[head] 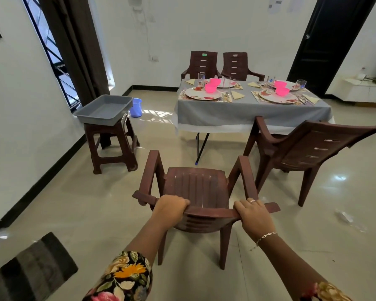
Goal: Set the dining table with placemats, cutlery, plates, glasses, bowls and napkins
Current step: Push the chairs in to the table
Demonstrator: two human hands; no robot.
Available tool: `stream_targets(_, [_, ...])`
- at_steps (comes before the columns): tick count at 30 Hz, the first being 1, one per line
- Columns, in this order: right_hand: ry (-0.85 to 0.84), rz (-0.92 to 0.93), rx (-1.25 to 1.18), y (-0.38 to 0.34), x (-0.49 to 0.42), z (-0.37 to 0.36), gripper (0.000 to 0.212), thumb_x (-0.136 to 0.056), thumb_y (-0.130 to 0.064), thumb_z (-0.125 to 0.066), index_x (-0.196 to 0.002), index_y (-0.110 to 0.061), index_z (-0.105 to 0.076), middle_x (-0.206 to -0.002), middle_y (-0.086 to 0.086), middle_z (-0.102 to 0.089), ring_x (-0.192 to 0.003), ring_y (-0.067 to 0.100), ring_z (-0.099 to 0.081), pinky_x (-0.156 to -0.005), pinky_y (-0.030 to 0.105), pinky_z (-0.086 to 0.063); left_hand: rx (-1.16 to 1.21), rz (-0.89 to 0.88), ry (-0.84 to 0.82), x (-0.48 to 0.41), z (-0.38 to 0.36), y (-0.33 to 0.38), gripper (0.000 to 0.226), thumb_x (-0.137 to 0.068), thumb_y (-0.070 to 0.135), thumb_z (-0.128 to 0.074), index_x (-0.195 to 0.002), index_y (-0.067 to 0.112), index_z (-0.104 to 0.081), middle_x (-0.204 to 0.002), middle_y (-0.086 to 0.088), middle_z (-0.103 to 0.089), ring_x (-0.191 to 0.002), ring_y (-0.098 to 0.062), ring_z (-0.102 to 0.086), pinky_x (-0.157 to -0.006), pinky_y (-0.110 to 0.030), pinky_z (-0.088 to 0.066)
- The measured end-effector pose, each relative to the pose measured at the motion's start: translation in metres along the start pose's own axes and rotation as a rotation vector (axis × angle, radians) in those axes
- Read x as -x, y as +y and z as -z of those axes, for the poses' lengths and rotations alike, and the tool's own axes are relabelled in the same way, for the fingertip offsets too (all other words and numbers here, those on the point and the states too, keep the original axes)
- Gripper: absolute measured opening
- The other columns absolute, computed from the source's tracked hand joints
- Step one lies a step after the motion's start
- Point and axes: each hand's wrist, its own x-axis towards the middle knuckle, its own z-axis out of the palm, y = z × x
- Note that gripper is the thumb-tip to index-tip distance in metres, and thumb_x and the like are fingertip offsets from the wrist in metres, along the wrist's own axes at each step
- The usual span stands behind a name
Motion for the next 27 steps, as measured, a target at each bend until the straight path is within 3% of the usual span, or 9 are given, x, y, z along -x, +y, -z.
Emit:
stream_targets(3, [-0.018, -0.015, 0.02, 0.009, -0.007, -0.004, 0.031, -0.049, -0.015, -0.087, -0.066, -0.021, -0.061, -0.059, -0.005, -0.06, -0.051, 0.014, -0.056, -0.048, 0.027, -0.047, 0.0, -0.018, 0.02, -0.014, -0.004, -0.001, 0.024, -0.092, 0.017, -0.045, -0.109, 0.021, -0.061, -0.106, 0.0, -0.067, -0.098, -0.02, -0.062, -0.086, -0.031, -0.045])
stream_targets(15, [0.048, -0.006, 0.064, 0.074, -0.072, -0.046, 0.031, -0.049, -0.015, -0.087, -0.068, -0.021, -0.064, -0.062, -0.005, -0.062, -0.055, 0.017, -0.059, -0.049, 0.028, -0.045, 0.015, -0.072, 0.046, -0.112, -0.009, -0.016, 0.023, -0.092, 0.019, -0.048, -0.11, 0.021, -0.062, -0.103, 0.0, -0.068, -0.094, -0.021, -0.063, -0.085, -0.033, -0.049])
stream_targets(20, [0.056, -0.002, 0.055, 0.115, -0.114, -0.071, 0.027, -0.052, -0.011, -0.083, -0.067, -0.02, -0.063, -0.061, -0.004, -0.06, -0.053, 0.018, -0.057, -0.049, 0.029, -0.045, 0.062, -0.098, -0.007, -0.172, -0.005, -0.029, 0.019, -0.086, 0.015, -0.05, -0.102, 0.016, -0.061, -0.097, -0.002, -0.067, -0.089, -0.021, -0.062, -0.081, -0.029, -0.05])
stream_targets(23, [0.103, 0.025, 0.074, 0.134, -0.14, -0.085, 0.008, -0.067, -0.014, -0.064, -0.067, -0.022, -0.062, -0.061, -0.005, -0.058, -0.053, 0.016, -0.055, -0.048, 0.028, -0.043, 0.035, -0.08, -0.052, -0.209, -0.001, -0.04, 0.017, -0.084, 0.017, -0.05, -0.098, 0.014, -0.06, -0.096, -0.004, -0.066, -0.089, -0.022, -0.062, -0.08, -0.03, -0.05])
stream_targets(25, [0.13, 0.039, 0.071, 0.149, -0.156, -0.097, 0.02, -0.071, -0.018, -0.043, -0.067, -0.022, -0.062, -0.061, -0.006, -0.058, -0.053, 0.016, -0.054, -0.048, 0.028, -0.041, 0.019, -0.049, -0.073, -0.233, -0.002, -0.043, 0.017, -0.086, 0.019, -0.049, -0.097, 0.014, -0.06, -0.096, -0.004, -0.066, -0.089, -0.022, -0.062, -0.079, -0.027, -0.048])
stream_targets(27, [0.138, 0.034, 0.077, 0.168, -0.172, -0.106, 0.024, -0.072, -0.021, -0.039, -0.068, -0.023, -0.062, -0.062, -0.006, -0.059, -0.053, 0.017, -0.055, -0.049, 0.028, -0.041, 0.011, -0.042, -0.096, -0.255, 0.0, -0.041, 0.017, -0.086, 0.019, -0.049, -0.096, 0.013, -0.06, -0.095, -0.005, -0.067, -0.088, -0.022, -0.063, -0.076, -0.026, -0.045])
